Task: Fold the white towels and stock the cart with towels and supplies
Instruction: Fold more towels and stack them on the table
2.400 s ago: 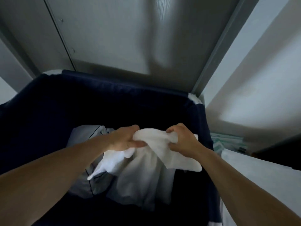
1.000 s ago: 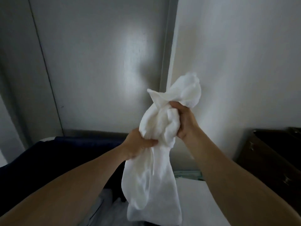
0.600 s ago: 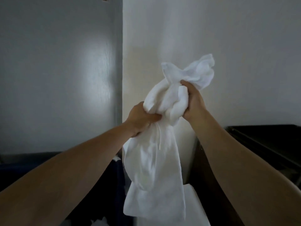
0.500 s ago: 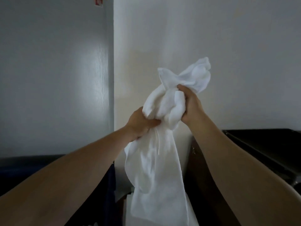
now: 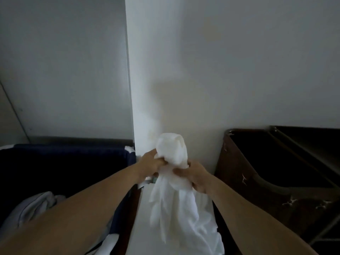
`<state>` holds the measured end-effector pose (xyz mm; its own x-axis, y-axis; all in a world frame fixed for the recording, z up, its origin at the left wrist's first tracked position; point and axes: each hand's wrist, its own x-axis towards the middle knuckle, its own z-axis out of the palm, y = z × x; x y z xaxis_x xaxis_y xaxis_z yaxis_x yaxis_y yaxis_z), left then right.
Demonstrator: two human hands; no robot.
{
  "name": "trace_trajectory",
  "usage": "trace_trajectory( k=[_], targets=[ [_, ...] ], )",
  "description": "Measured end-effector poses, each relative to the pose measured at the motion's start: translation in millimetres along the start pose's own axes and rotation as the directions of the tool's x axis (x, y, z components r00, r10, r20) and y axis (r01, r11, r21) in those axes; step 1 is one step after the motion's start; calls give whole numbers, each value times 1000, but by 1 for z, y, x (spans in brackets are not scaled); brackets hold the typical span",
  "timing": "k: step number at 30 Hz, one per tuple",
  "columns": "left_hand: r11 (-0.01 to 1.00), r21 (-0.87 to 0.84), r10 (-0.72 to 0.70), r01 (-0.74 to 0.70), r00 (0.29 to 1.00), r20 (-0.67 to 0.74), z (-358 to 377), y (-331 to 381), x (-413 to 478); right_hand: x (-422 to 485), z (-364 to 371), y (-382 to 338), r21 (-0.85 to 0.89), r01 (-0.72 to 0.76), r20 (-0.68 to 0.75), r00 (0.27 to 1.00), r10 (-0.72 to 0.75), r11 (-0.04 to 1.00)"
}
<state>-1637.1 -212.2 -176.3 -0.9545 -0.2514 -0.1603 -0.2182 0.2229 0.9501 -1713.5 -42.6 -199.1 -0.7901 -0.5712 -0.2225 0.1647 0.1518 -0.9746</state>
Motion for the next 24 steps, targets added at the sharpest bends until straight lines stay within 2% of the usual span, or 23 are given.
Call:
trace_trajectory(
  k=[4,6,8,10,12,14,16,18,20,22,24],
  targets=[
    [994,42,-84,102,949,-304,-38,-10,7,11,-20,8,-288,-41,-239,971,-31,957],
    [1000,-12,-28,25,889,-457,-54,11,7,13,-33,7,-445,-48,-294,951,-95,894],
    [998,-24,34,-54,853,-520,-68,38,9,14,-40,7,-602,-58,-246,962,-115,796],
    [995,18,95,-97,887,-452,-75,59,8,12,-40,9,-698,-103,-165,986,-20,709],
    [988,119,134,-100,938,-321,-72,71,5,14,-34,10,-723,-131,-164,986,15,678],
    [973,197,165,-119,958,-234,-62,76,4,15,-22,0,-640,-86,-209,976,-65,764],
    [958,221,229,-181,949,-215,-51,87,4,9,-5,-25,-536,100,-146,967,-209,838],
    [939,224,309,-260,925,-221,-45,106,4,1,8,-54,-491,284,-17,942,-335,824],
    [924,196,366,-329,910,-196,-44,126,2,-7,18,-80,-489,374,56,915,-400,788],
    [920,141,381,-365,917,-120,-43,136,-2,-7,22,-97,-498,384,1,897,-442,778],
    [919,177,366,-353,929,-49,-42,131,-5,-4,25,-103,-575,364,-78,867,-491,733]
  ],
)
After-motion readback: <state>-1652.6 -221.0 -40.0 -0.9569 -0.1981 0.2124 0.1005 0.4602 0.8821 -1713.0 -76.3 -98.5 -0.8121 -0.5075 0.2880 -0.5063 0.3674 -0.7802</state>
